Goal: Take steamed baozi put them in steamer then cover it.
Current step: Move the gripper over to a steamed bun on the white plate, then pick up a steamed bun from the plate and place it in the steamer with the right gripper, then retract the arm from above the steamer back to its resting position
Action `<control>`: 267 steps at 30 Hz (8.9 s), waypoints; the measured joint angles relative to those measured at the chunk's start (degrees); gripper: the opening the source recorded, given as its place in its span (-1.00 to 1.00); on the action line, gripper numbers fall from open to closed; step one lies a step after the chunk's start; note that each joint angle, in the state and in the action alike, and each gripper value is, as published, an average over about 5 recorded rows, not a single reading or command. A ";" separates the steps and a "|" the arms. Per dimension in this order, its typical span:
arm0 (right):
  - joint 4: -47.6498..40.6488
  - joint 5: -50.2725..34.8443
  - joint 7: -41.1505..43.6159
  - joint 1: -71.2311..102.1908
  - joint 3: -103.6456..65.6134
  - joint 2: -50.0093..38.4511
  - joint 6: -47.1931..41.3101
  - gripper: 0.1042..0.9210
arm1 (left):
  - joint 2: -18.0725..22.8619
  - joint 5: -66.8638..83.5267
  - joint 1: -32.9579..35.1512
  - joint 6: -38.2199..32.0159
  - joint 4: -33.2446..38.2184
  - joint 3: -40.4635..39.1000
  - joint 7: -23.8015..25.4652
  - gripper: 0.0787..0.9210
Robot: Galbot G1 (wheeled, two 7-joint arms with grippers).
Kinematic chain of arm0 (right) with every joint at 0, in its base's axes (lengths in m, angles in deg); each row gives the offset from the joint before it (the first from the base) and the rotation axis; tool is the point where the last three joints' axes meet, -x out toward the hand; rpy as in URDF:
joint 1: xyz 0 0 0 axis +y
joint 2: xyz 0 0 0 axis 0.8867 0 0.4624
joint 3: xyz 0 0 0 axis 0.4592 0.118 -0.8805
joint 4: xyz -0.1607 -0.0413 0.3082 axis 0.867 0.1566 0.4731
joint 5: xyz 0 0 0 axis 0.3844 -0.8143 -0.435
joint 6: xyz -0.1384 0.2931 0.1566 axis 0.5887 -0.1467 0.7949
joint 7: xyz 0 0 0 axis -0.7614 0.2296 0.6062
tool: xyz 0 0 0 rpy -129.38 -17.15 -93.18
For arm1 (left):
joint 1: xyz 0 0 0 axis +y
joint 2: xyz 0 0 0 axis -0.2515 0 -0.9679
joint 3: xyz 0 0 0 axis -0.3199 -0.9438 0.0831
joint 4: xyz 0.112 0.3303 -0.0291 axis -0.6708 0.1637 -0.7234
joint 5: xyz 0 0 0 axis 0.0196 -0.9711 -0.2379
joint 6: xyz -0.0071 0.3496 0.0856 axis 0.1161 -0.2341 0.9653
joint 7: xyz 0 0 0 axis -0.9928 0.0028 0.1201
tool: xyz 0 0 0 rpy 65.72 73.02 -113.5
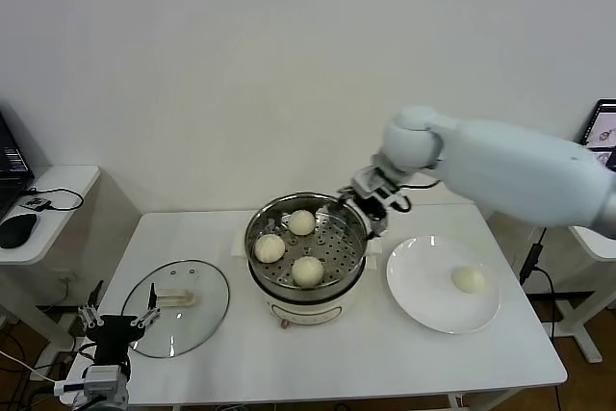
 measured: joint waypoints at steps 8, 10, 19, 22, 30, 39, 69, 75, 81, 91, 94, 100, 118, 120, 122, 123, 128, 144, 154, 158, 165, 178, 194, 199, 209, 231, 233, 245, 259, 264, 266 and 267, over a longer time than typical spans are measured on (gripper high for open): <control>-0.11 6.03 0.57 5.66 -2.84 -11.10 -0.50 0.76 | -0.33 -0.33 -0.36 0.04 -0.21 -1.25 -0.01 0.77; -0.59 7.64 0.51 8.11 -4.60 -13.03 -0.11 0.76 | -0.23 -0.50 -0.46 0.06 -0.41 -1.55 -0.01 0.77; -4.86 13.82 -0.60 22.34 -15.68 -16.66 2.16 0.76 | 0.23 -1.30 0.09 0.05 -1.00 -2.01 -0.01 0.77; -6.92 15.65 -1.04 26.71 -19.42 -16.47 2.90 0.76 | 0.38 -1.55 0.28 0.06 -1.20 -1.85 -0.01 0.77; -13.28 19.73 -2.40 34.69 -27.26 -13.35 4.01 0.76 | 0.83 -1.85 0.84 0.06 -1.11 -1.38 -0.01 0.77; -19.02 22.79 -2.80 38.91 -31.58 -9.25 3.89 0.76 | 0.91 -1.87 0.94 0.06 -1.34 -1.17 0.00 0.77; -26.76 28.29 -2.83 42.17 -36.09 -3.94 3.22 0.37 | 1.02 -1.88 0.58 -0.02 -1.92 -1.42 0.10 0.77; -26.30 28.20 -2.40 41.69 -35.92 -4.21 3.01 0.27 | 1.02 -1.88 0.64 -0.03 -1.66 -1.39 0.09 0.77; -24.08 26.62 -1.67 39.46 -33.82 -5.78 1.76 0.22 | 0.90 -1.88 0.73 -0.01 -1.25 -1.30 0.08 0.77; -13.96 18.00 -0.18 27.47 -24.85 -11.04 -3.66 0.23 | 0.69 -1.89 0.53 0.17 -0.46 -1.69 0.14 0.77; -10.63 14.41 -0.34 22.23 -21.63 -11.51 -5.79 0.25 | 0.66 -1.91 0.37 0.31 -0.20 -2.06 0.18 0.77; -6.24 6.10 -1.85 11.55 -15.08 -9.57 -10.36 0.26 | 0.66 -2.01 0.15 0.41 0.09 -2.63 0.22 0.77; -4.63 -11.99 -10.79 3.86 -5.79 9.05 -25.71 0.28 | 1.78 -1.84 1.70 0.18 1.20 -1.26 0.12 0.77; -5.22 -12.39 -11.49 4.62 -5.36 10.93 -27.07 0.28 | 1.94 -1.80 1.87 0.14 1.27 -1.23 0.11 0.77; -5.83 -12.57 -12.06 5.46 -4.95 12.48 -28.21 0.28 | 2.08 -1.73 1.99 0.10 1.28 -1.20 0.08 0.77; -6.13 -12.58 -12.30 5.89 -4.74 13.09 -28.69 0.28 | 2.12 -1.68 2.02 0.08 1.26 -1.17 0.07 0.77; -7.47 -11.99 -13.16 7.90 -3.95 15.07 -30.47 0.28 | 1.98 -1.29 2.01 0.04 0.96 -0.66 0.04 0.77; -8.22 -9.86 -15.20 11.74 -4.55 15.78 -32.81 0.56 | 1.70 -1.13 0.87 0.00 -0.45 -0.58 0.14 0.77; -2.25 -12.67 -20.54 10.93 -6.89 10.71 -33.25 0.76 | 1.73 -1.14 0.07 0.01 -0.92 -1.00 0.49 0.77; 2.43 -16.46 -26.82 12.07 -8.54 6.35 -32.56 0.76 | 1.79 -1.14 -0.33 -0.15 -0.95 -1.31 0.57 0.77; 9.94 -20.90 -41.18 22.30 -17.17 -2.80 -25.17 0.76 | 1.67 -1.22 -0.41 -0.82 -1.51 -1.94 0.59 0.77; 16.98 -13.42 -55.95 67.48 -59.63 -1.17 -0.83 0.76 | 1.18 -1.49 -1.00 -1.70 -3.23 -3.06 0.54 0.77; 22.46 -7.04 -56.39 109.16 -101.38 23.42 17.05 0.76 | -2.33 -22.47 -1.69 -6.32 -10.07 -2.24 1.47 0.77; 23.61 -6.43 -56.79 115.86 -108.47 28.85 18.50 0.76 | -5.03 -34.79 -1.47 -8.20 -12.87 -2.06 1.62 0.77; 24.35 -6.00 -57.30 122.61 -117.51 35.03 20.04 0.76 | -8.94 -50.26 -4.25 -9.29 -19.30 -2.91 2.18 0.77; 23.18 -4.84 -57.30 126.73 -123.16 40.00 22.08 0.76 | -10.20 -60.65 -16.69 -10.20 -32.32 -7.12 3.86 0.77; 23.02 -4.61 -57.23 126.93 -123.31 40.19 22.14 0.76 | -10.15 -61.04 -17.79 -10.27 -33.26 -7.55 3.97 0.77; 22.18 -3.73 -57.09 126.99 -123.47 40.88 22.10 0.76 | -10.07 -62.41 -22.96 -10.66 -38.78 -9.63 4.11 0.74; 21.50 -3.48 -57.09 126.90 -123.07 41.01 22.10 0.76 | -9.93 -63.05 -25.19 -11.42 -42.14 -10.33 4.76 -0.16; 21.40 -3.26 -57.10 126.98 -122.73 41.20 22.28 0.76 | -9.88 -63.26 -25.69 -11.72 -42.56 -10.41 4.94 -0.49; 21.34 -3.17 -57.11 127.01 -122.59 41.29 22.37 0.76 | -9.79 -63.29 -25.88 -11.89 -42.91 -10.44 4.85 -0.63; 21.32 -3.12 -57.12 127.02 -122.53 41.33 22.41 0.76 | -9.71 -63.28 -25.97 -11.98 -43.10 -10.44 4.74 -0.69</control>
